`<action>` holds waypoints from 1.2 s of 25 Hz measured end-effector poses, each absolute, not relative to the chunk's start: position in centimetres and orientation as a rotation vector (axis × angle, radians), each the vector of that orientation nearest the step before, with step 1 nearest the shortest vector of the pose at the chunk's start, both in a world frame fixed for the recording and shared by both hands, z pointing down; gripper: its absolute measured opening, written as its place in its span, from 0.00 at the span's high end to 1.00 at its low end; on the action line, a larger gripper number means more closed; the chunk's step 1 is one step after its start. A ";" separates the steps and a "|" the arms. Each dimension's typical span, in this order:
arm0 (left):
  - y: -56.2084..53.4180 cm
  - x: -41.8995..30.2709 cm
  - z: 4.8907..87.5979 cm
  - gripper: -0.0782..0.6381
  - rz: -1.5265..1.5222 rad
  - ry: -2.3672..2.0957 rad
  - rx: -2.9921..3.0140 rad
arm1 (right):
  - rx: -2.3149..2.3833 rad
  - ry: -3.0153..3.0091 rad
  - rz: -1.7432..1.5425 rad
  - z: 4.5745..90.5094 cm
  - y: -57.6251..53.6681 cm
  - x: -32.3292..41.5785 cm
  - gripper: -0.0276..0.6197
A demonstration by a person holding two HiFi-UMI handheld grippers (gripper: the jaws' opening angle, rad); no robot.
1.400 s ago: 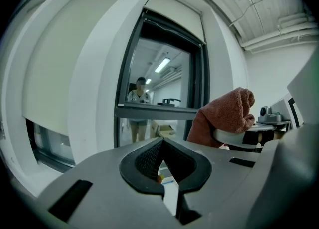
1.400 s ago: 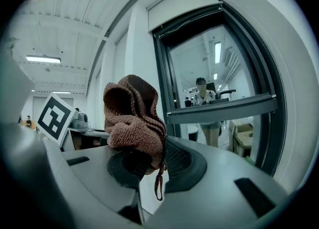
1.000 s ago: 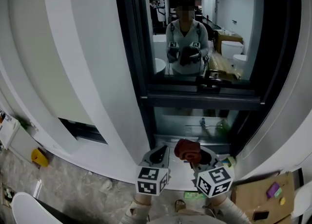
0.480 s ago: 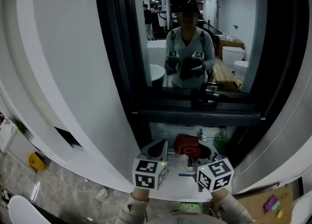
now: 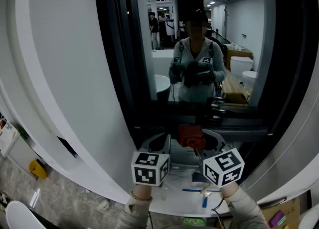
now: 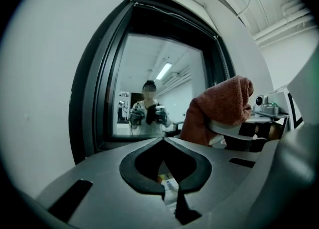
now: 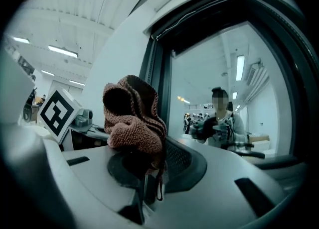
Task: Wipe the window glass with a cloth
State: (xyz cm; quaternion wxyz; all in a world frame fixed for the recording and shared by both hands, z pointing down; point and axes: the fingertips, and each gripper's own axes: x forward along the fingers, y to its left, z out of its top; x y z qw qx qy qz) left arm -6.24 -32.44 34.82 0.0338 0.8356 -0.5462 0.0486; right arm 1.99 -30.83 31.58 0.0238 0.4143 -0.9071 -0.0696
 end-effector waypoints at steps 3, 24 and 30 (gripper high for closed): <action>-33.8 -6.6 32.2 0.89 0.142 -1.696 2.582 | 1.271 -2.796 -0.346 27.9 -32.1 1.7 0.89; -41.9 -9.8 12.0 0.89 0.038 -1.813 2.768 | 1.467 -2.482 -1.157 -7.1 -40.7 -3.3 0.89; -43.7 -10.1 9.8 0.89 0.065 -1.841 2.775 | 1.556 -2.334 -1.306 -13.2 -42.0 -5.7 0.89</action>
